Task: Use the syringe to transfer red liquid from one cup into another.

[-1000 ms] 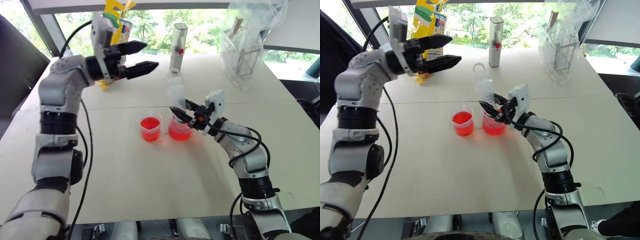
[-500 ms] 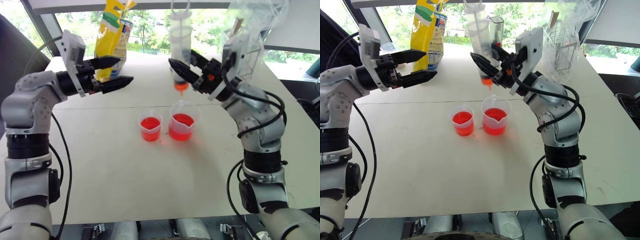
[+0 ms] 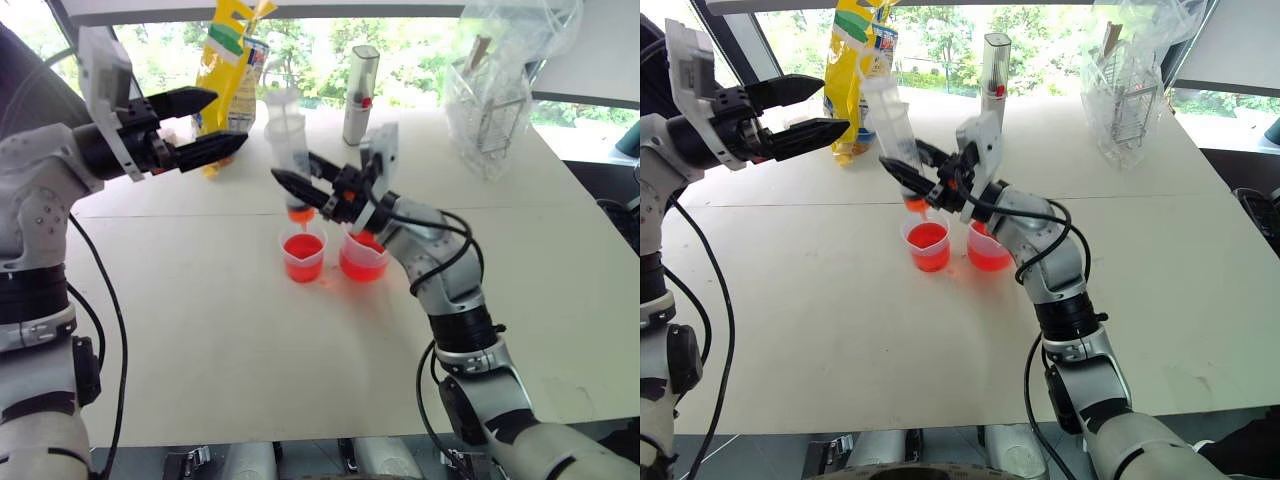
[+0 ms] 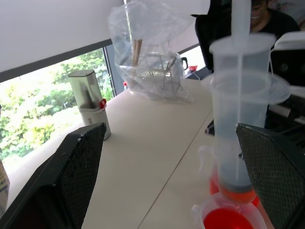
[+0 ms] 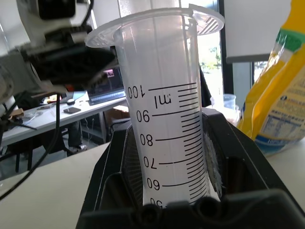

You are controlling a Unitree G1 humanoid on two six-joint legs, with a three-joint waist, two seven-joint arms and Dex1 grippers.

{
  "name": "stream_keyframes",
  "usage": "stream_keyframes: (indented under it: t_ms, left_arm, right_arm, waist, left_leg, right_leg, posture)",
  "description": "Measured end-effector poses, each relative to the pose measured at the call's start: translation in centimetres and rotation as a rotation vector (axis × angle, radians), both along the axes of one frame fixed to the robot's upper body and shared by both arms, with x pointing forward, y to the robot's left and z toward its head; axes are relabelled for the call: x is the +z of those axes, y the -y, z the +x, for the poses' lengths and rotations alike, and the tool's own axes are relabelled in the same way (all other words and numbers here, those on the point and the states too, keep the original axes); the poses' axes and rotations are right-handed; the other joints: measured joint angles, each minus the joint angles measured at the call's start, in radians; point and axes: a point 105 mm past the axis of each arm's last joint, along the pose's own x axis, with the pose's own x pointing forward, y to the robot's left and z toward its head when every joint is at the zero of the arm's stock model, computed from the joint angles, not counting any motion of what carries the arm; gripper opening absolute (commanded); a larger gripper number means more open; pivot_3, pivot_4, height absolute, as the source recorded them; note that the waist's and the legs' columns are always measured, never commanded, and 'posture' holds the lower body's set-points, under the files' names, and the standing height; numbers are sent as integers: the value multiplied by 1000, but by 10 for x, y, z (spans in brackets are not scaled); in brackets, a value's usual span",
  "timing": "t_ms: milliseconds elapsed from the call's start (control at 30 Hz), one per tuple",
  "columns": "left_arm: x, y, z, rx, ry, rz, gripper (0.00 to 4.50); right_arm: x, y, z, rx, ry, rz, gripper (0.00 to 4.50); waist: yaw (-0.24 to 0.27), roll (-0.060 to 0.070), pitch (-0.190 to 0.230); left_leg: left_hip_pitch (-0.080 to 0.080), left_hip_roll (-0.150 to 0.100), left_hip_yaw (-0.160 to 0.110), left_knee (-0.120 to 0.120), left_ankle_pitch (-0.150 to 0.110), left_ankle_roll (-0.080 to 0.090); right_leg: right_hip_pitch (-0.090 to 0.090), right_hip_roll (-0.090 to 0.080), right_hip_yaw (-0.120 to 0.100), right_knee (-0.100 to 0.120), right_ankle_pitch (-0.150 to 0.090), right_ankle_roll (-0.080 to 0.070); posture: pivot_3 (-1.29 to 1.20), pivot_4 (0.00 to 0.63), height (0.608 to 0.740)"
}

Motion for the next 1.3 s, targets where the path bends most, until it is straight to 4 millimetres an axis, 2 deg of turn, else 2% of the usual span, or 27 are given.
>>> stream_keyframes:
  t_ms: [133,333,467,533,600,800,1300]
  left_arm:
    - [7,7,-3,-35,-4,-34,4445]
    - [19,32,-4,-126,28,-65,4445]
    - [16,40,-1,-154,11,-67,4445]
    - [12,43,1,-169,-2,-64,3930]
    - [9,46,1,-179,-6,-52,3106]
    - [6,48,1,-190,-13,-40,93]
    - [-4,50,-2,-193,-6,-17,29]
  right_arm:
    - [-7,0,0,-4,5,-11,1371]
    - [-10,-5,-4,11,14,-18,1371]
    - [-11,-5,-4,13,14,-22,1371]
    - [-12,-5,-4,11,15,-26,1371]
    - [-13,-5,-4,8,13,-28,1371]
    - [-15,-4,-3,0,10,-35,1371]
    - [-20,-4,-2,0,-10,-59,1371]
  waist:
    - [0,0,0]
    - [0,0,0]
    - [-2,0,0]
    - [-1,0,0]
    - [-1,0,0]
    - [-1,0,0]
    - [-1,0,0]
  left_leg:
    - [0,0,-1,0,0,0]
    - [0,-1,-1,0,0,0]
    - [1,0,0,0,0,0]
    - [1,0,0,0,0,0]
    - [1,0,0,0,0,0]
    - [1,-1,0,0,0,0]
    - [1,0,0,0,0,0]
  right_leg:
    - [0,0,-1,0,0,0]
    - [0,1,-1,0,0,0]
    - [0,1,0,0,0,0]
    - [0,1,0,0,0,0]
    - [0,1,0,0,0,0]
    - [0,1,0,0,0,0]
    - [0,1,0,0,0,0]
  posture:
    - [0,150,740]
    - [0,150,740]
    - [0,150,740]
    - [0,150,740]
    - [0,150,740]
    - [0,150,740]
    - [0,150,740]
